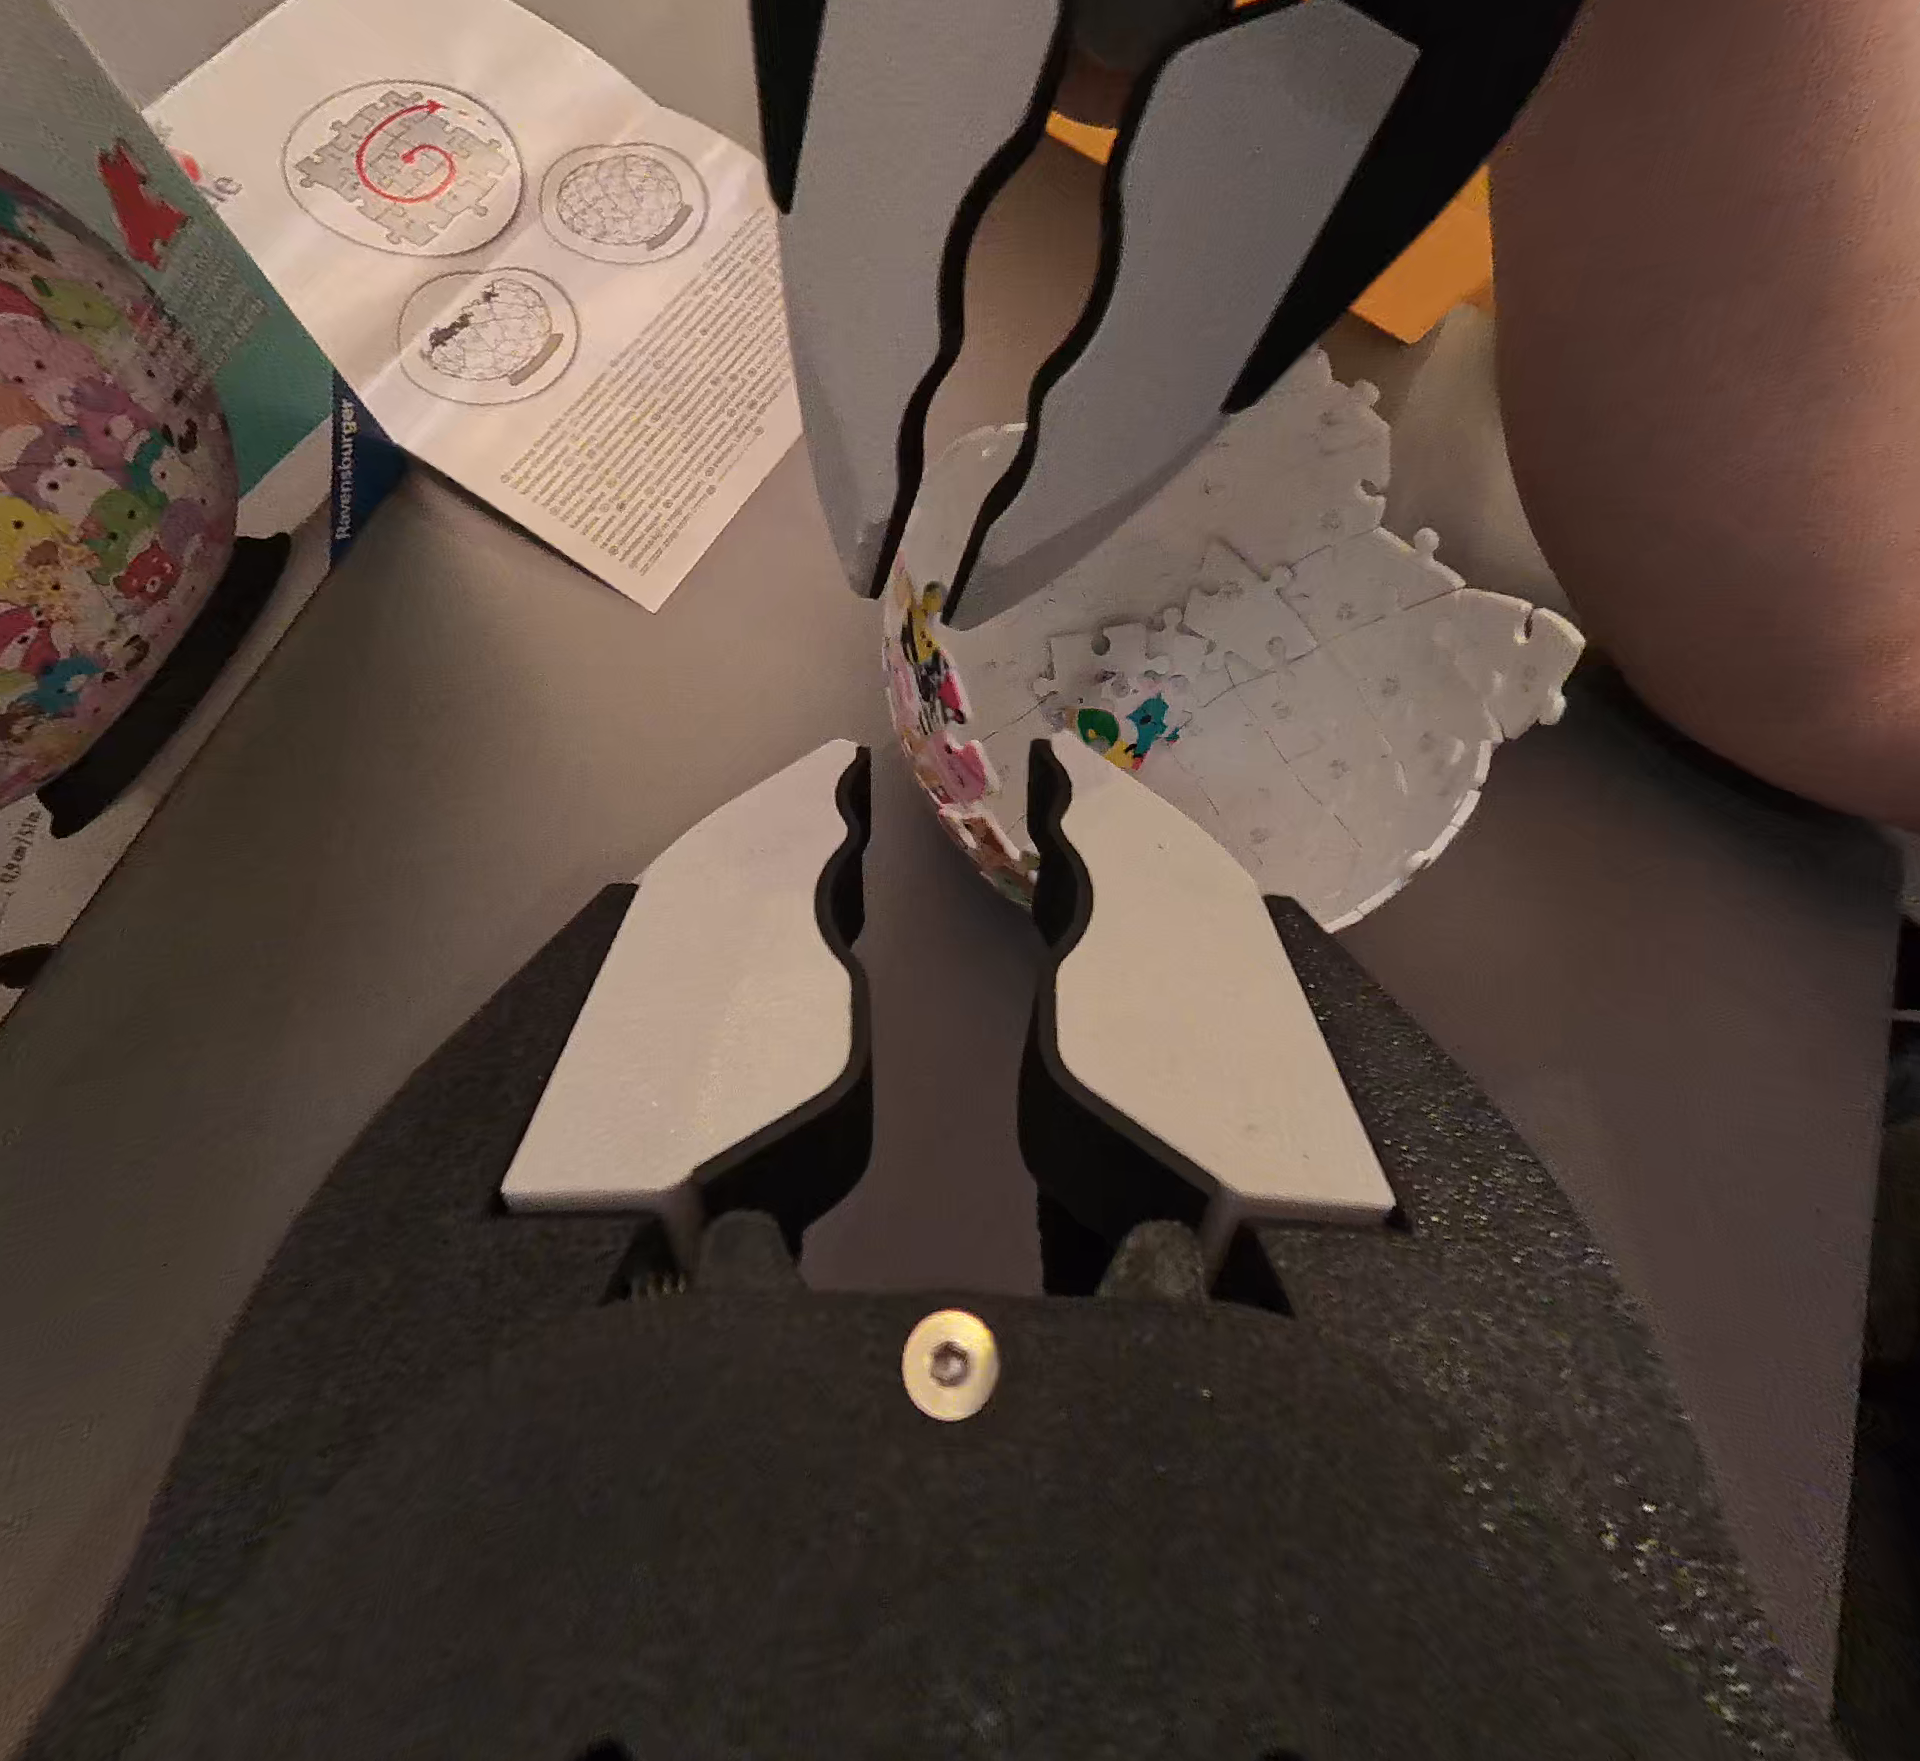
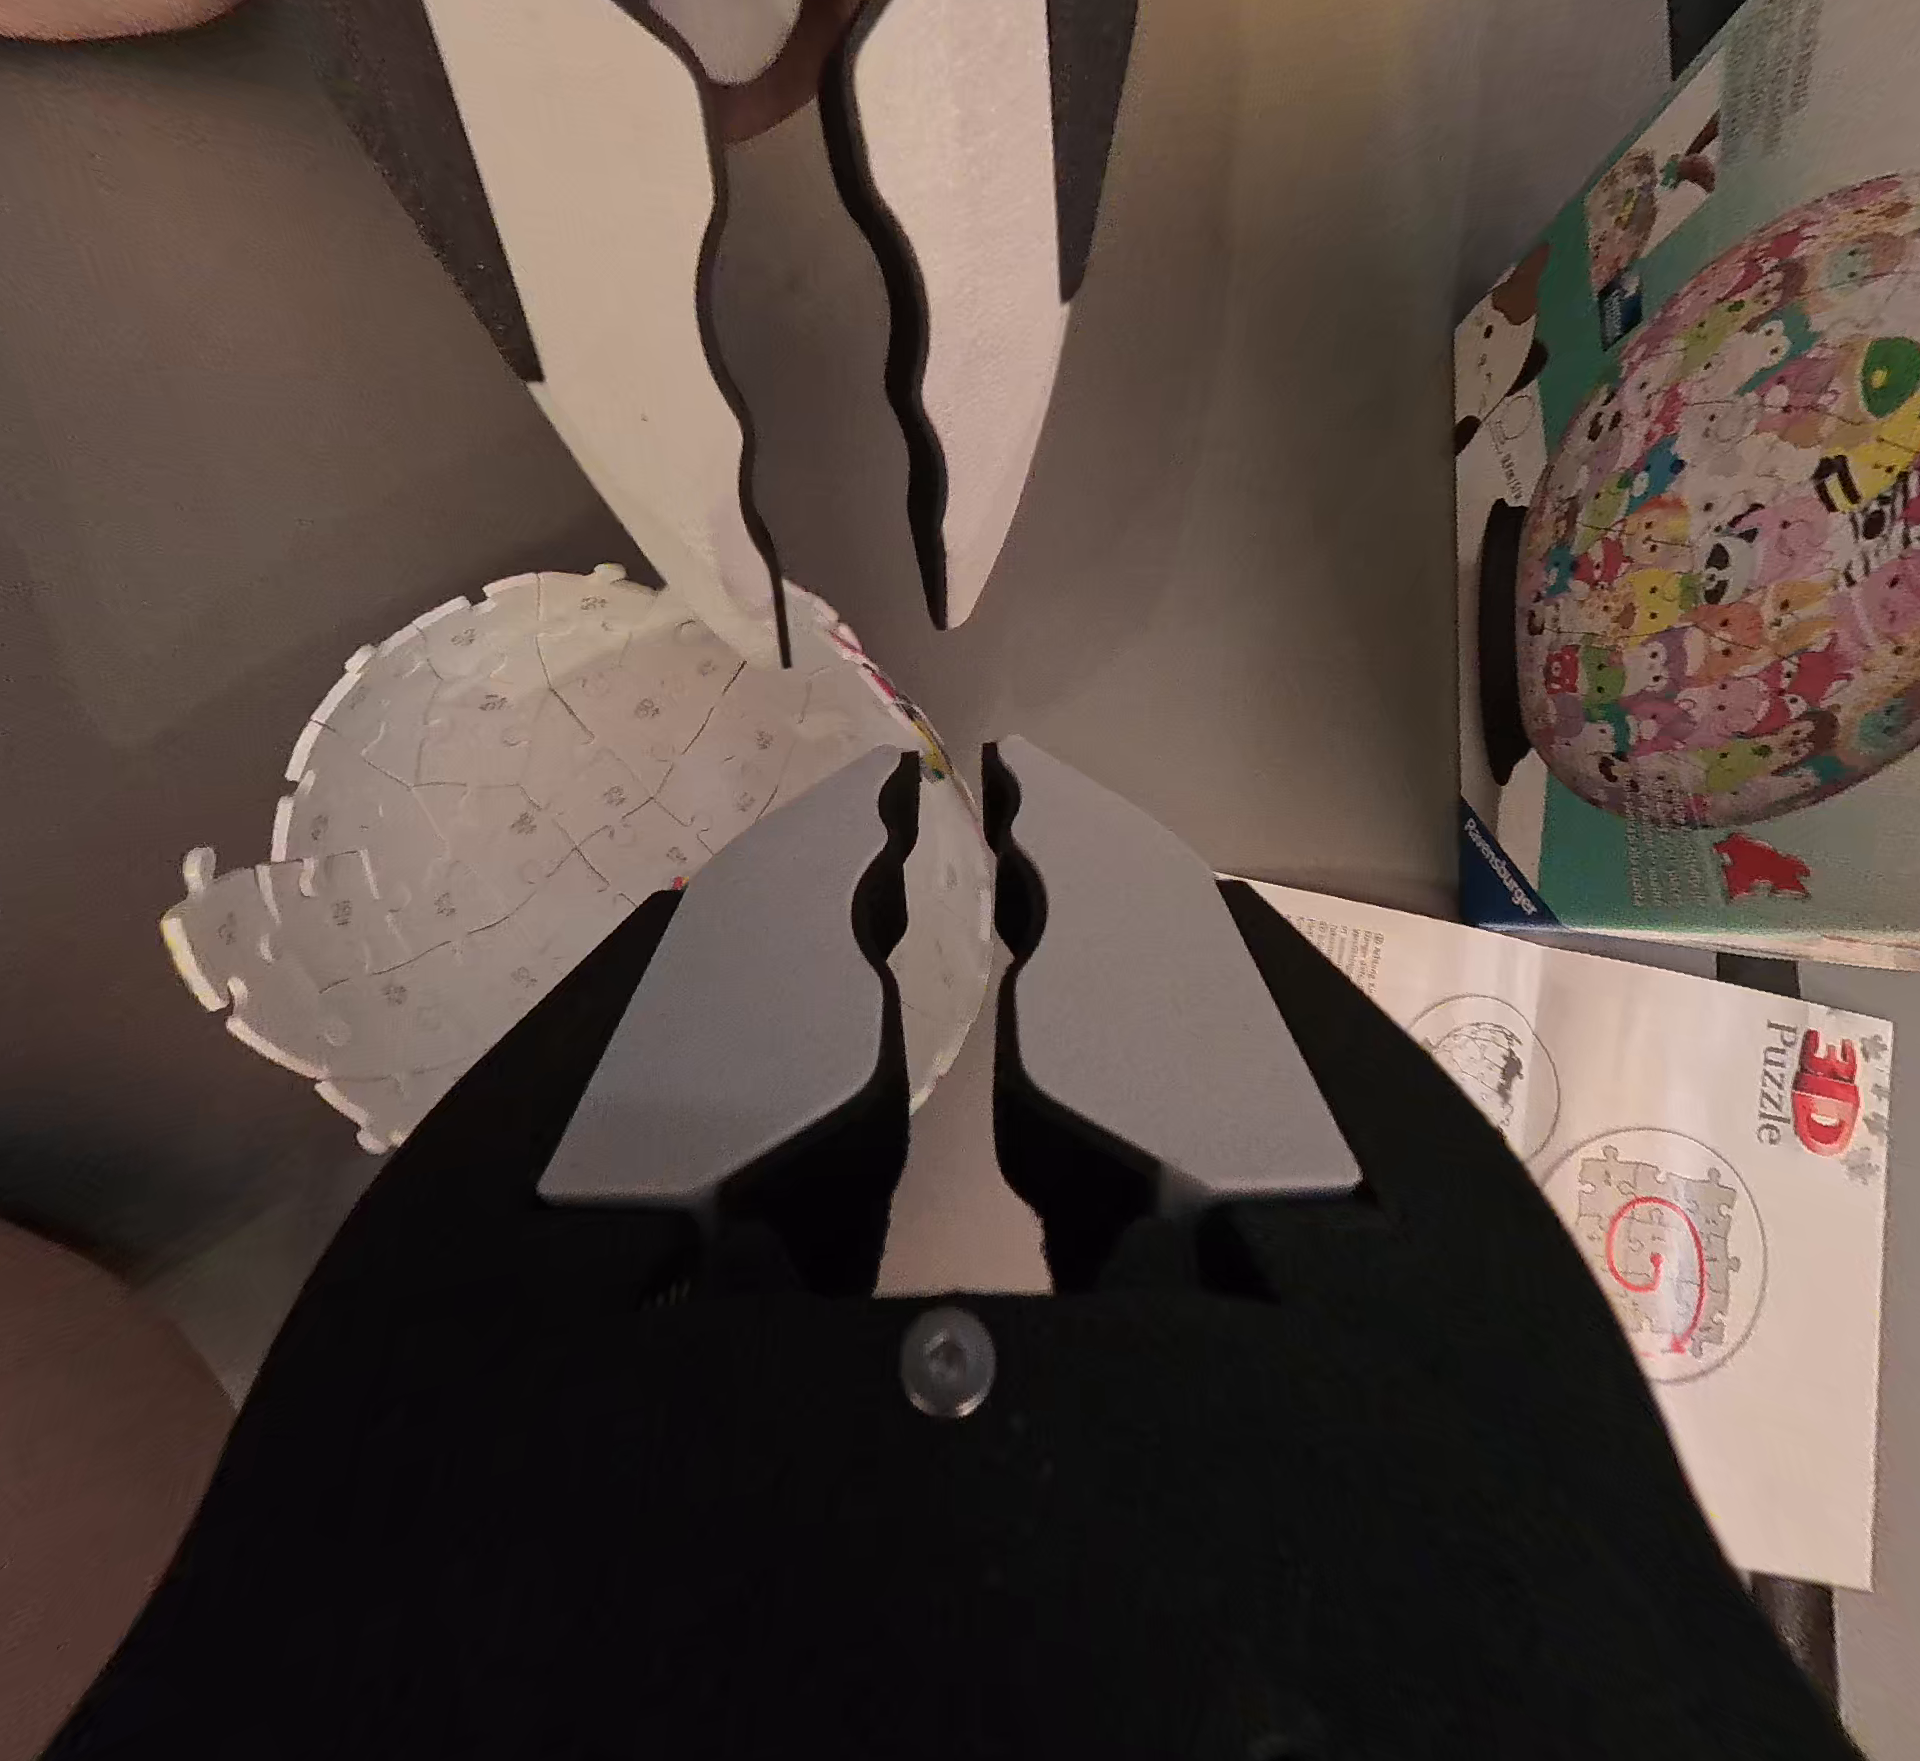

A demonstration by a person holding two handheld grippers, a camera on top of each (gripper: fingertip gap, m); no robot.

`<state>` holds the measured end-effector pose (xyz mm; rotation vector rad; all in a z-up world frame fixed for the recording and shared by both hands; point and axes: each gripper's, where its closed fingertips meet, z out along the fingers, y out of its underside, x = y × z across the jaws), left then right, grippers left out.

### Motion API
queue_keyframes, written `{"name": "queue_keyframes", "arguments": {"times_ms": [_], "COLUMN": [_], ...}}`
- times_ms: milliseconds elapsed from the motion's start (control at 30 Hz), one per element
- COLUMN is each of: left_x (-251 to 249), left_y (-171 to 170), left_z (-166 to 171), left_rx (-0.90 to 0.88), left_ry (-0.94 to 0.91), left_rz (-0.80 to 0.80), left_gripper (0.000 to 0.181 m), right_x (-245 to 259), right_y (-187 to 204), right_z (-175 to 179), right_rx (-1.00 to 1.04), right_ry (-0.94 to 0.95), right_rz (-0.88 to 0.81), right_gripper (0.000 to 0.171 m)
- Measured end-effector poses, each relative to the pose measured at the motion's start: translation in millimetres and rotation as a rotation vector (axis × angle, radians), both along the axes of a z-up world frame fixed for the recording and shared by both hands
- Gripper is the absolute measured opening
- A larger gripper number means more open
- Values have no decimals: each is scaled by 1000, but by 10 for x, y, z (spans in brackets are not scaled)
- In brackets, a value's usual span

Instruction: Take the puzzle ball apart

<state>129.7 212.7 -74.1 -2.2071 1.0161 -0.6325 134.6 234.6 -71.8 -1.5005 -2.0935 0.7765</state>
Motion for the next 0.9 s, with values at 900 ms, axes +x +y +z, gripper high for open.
{"name": "queue_keyframes", "arguments": {"times_ms": [900], "left_x": [115], "left_y": [298], "left_z": [-138], "left_rx": [356], "left_ry": [304], "left_rz": [-41], "left_gripper": [4], "right_x": [52], "right_y": [89], "right_z": [-82], "right_rx": [-115], "right_ry": [16], "right_rz": [-59], "right_gripper": [6]}}
